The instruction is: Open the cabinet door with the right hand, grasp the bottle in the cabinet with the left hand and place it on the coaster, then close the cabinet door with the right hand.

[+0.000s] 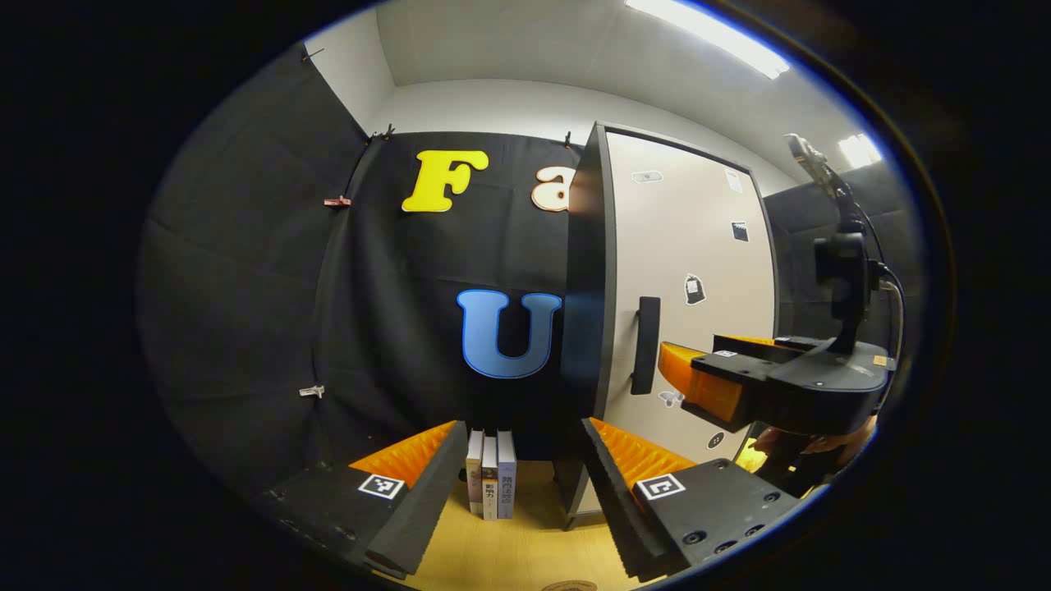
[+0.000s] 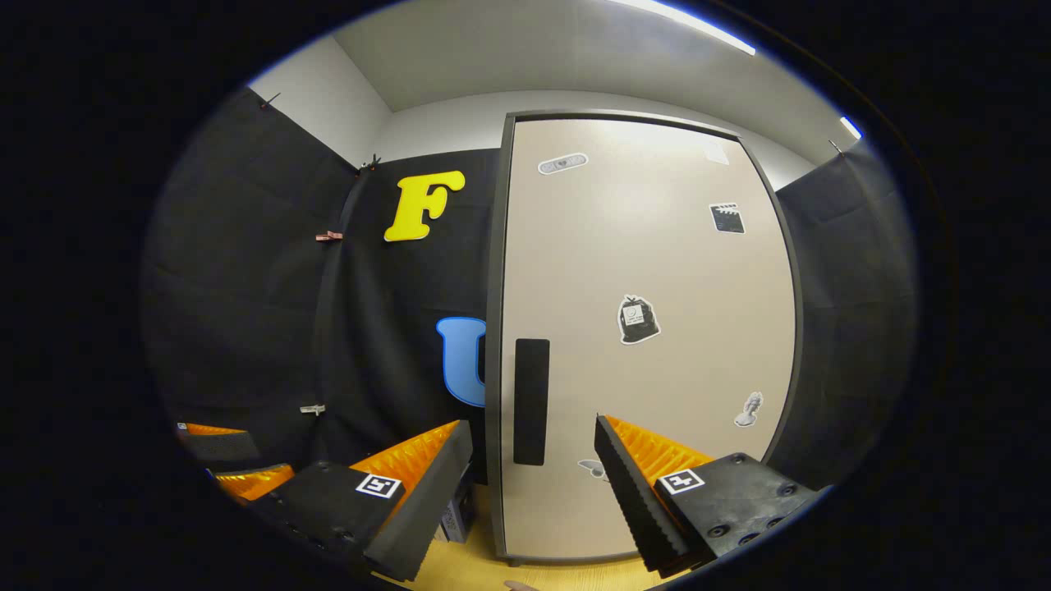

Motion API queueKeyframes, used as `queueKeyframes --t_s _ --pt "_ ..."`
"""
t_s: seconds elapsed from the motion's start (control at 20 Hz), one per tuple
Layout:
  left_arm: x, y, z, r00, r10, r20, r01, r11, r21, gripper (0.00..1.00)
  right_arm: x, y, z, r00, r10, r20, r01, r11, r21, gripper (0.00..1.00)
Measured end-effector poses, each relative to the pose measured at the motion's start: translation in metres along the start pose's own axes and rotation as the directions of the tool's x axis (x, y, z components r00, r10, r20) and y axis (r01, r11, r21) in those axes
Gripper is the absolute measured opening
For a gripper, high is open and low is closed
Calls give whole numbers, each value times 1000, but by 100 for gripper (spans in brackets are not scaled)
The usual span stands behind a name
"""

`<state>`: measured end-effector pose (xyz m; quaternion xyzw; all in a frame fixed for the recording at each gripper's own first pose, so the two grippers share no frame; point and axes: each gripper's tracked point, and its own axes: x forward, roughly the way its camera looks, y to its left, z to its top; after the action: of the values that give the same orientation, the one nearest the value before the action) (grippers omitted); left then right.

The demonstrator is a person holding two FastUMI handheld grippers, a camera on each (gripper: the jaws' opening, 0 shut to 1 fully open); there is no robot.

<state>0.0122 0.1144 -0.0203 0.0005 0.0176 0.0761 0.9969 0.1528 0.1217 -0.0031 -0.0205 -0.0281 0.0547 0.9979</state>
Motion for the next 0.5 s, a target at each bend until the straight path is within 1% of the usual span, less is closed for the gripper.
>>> queueKeyframes --t_s 0.15,0.35,0.4,0.45,0.5 --pt "4 10 -1 1000 22 1 -22 1000 6 87 25 1 -15 1000 -10 -24 9 1000 -9 96" --pt "11 16 -7 999 28 -15 -28 1000 -13 87 51 -8 -28 997 -63 -48 63 998 -5 95" --pt "13 19 -9 999 30 -19 -31 999 -9 87 55 -9 -29 996 -75 -45 75 997 -3 94" --pt "14 22 -10 999 34 -23 -34 999 -5 87 59 -10 -29 996 -79 -44 79 997 4 89" --pt "15 24 -13 999 37 -29 -37 999 -5 88 64 -9 -31 996 -81 -47 82 997 14 89"
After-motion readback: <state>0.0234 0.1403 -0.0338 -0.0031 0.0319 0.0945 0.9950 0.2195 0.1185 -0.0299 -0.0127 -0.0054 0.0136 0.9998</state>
